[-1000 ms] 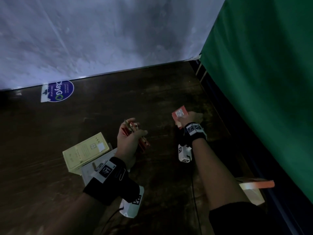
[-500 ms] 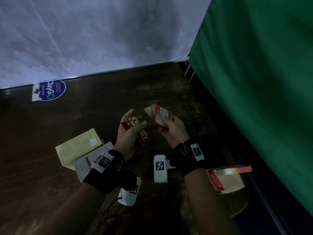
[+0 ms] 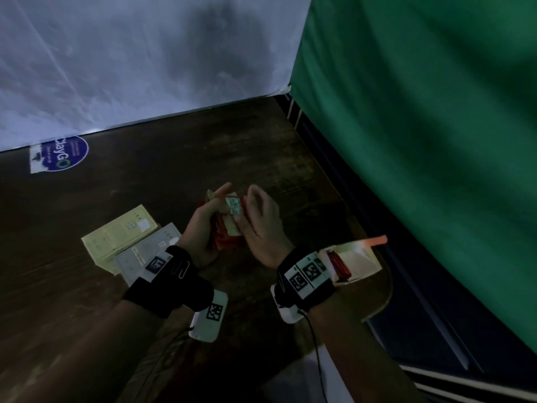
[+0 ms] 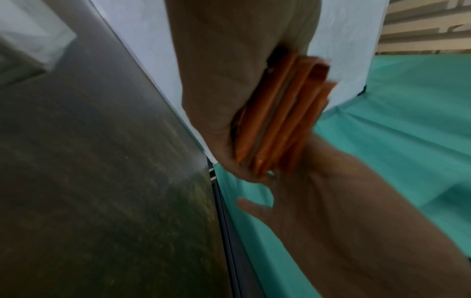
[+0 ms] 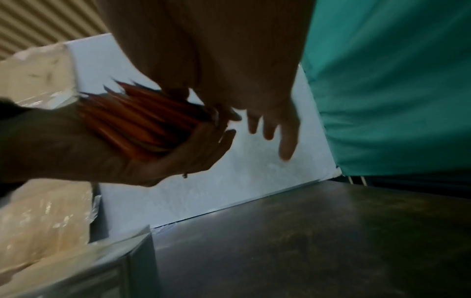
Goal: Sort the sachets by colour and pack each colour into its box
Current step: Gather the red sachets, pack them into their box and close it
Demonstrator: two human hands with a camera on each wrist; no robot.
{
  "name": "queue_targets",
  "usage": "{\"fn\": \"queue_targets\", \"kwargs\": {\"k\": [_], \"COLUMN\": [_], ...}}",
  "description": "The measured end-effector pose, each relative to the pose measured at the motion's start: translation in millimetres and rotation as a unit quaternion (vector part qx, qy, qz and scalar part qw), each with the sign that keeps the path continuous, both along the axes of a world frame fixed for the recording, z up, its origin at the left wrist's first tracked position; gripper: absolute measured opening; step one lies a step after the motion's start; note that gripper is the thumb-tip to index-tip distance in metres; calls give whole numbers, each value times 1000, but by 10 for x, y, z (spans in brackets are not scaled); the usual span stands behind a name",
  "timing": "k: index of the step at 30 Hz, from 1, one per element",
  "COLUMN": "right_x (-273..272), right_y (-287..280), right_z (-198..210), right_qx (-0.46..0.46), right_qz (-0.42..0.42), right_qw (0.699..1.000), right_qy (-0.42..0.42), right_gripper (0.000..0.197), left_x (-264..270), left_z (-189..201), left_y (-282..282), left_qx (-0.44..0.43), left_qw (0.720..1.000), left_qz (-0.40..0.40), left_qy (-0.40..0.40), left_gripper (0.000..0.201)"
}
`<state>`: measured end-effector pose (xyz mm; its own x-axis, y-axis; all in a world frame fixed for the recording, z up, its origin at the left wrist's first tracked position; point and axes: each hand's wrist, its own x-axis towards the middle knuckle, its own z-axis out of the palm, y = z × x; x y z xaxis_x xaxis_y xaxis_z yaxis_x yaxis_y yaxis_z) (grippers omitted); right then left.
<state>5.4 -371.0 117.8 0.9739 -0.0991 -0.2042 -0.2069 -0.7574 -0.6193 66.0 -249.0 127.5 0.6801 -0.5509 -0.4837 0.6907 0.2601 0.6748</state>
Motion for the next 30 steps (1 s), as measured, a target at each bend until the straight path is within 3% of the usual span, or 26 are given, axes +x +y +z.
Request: {"fn": "queue_targets", "kwargs": {"k": [3,6,9,11,17,19,22,26,28,30], "right_x": [-120,-234,-312,-354,-512,-595,-745,-891,-947,-1083], "right_y": [-48,-97,-96,-88,-140,-163,-199,-356,-422,-497], "right_z": [99,129,142,112,-6,-6,-45,-53,19,101], "right_qx": [89,29,17,49,15,33,76,-3,-43,-82], "right_qz": [69,137,129,99,62,20,-44,-92,-155,-227], "right_qw": [993,989,990,994,997,993,976,967,950,914], "right_qy": [30,50,51,29,-50,-113,-198,-238,-267,-325], "right_gripper": [91,122,133,129,114,111,91,76,57,50], "left_x": [-88,-146,-209,-257,-403,-436,-475,-607,-698,-771], "left_z": [20,65,132,186,244,265,280,300,375,418], "left_y": [44,67,23,-43,-222,-300,-442,-671,-813,-1019], "left_qx": [15,59,108,111,133,122,85,64,20,6], "left_qw": [998,991,974,970,974,982,989,985,979,969], "left_qz": [-67,-117,-201,-218,-181,-146,-116,-161,-203,-243], "left_qy": [1,9,-3,5,21,18,42,6,3,-33], "left_gripper": [45,32,26,23,32,31,38,54,64,66]}}
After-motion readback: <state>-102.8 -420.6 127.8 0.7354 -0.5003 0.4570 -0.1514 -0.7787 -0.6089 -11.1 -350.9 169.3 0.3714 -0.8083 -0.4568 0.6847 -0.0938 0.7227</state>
